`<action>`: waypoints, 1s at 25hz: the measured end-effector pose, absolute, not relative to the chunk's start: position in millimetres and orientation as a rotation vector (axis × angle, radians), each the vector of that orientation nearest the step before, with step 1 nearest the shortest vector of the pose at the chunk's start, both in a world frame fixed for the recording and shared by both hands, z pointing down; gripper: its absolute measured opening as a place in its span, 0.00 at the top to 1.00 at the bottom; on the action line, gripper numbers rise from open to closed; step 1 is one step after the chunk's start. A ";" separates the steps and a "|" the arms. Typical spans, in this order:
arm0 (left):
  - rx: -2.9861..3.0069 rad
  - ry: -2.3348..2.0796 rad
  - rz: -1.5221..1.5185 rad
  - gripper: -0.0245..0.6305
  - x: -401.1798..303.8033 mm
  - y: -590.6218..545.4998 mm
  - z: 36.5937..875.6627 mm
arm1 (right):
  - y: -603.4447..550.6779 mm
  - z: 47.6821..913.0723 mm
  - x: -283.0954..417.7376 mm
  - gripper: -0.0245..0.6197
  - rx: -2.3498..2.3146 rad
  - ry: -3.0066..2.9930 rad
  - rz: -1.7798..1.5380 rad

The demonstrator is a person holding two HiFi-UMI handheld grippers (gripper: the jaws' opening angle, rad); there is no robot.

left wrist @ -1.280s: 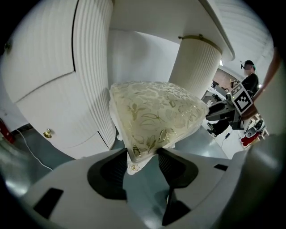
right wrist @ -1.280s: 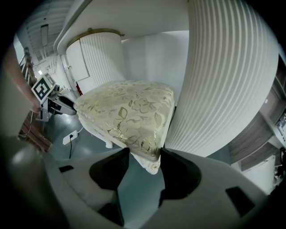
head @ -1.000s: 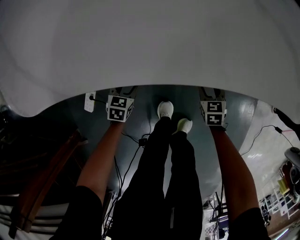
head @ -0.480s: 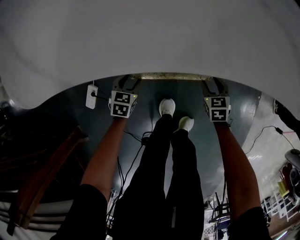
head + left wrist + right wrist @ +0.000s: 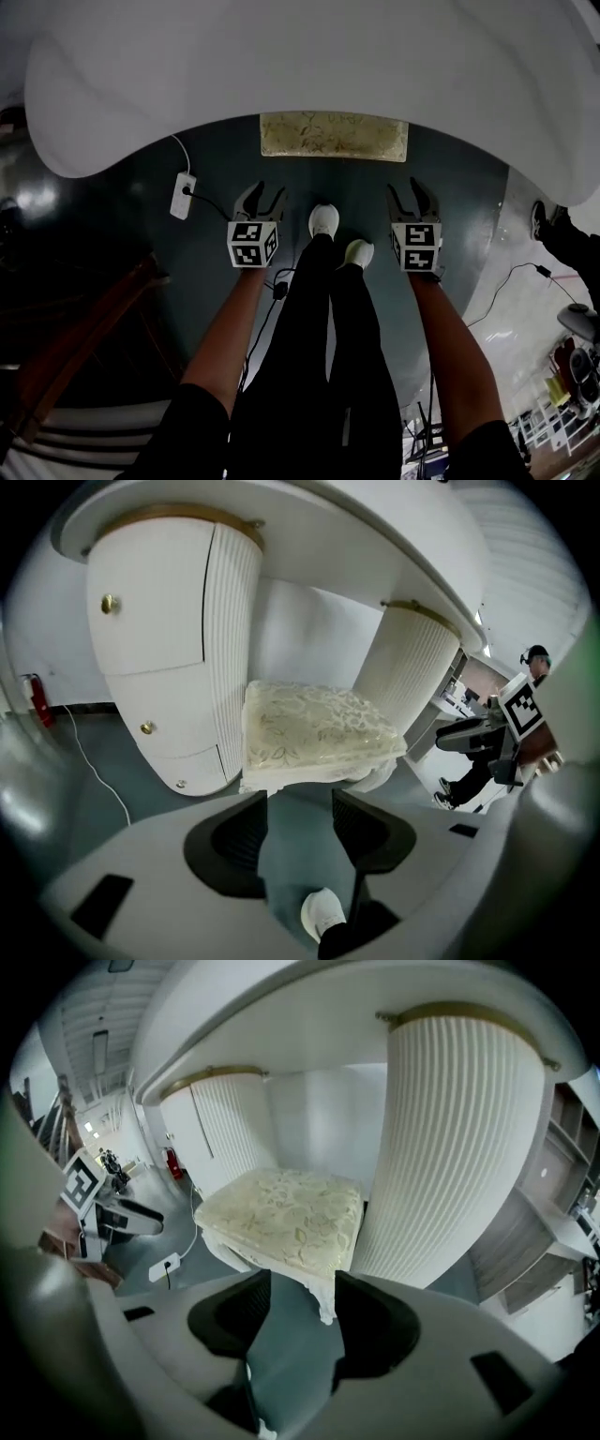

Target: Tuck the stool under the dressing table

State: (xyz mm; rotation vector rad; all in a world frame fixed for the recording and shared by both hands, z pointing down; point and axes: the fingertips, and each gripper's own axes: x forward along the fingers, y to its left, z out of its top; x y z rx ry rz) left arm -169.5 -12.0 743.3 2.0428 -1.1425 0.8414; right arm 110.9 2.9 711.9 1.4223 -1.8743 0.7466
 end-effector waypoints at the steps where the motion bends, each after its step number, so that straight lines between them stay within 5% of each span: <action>1: 2.050 -1.157 0.812 0.63 -165.7 -5.9 729.8 | 5.4 696.0 108.3 0.61 1.441 -1.898 0.746; 25: 2.350 -1.242 0.232 0.63 -92.1 144.7 267.0 | 122.6 244.8 62.4 0.61 1.629 -2.445 0.682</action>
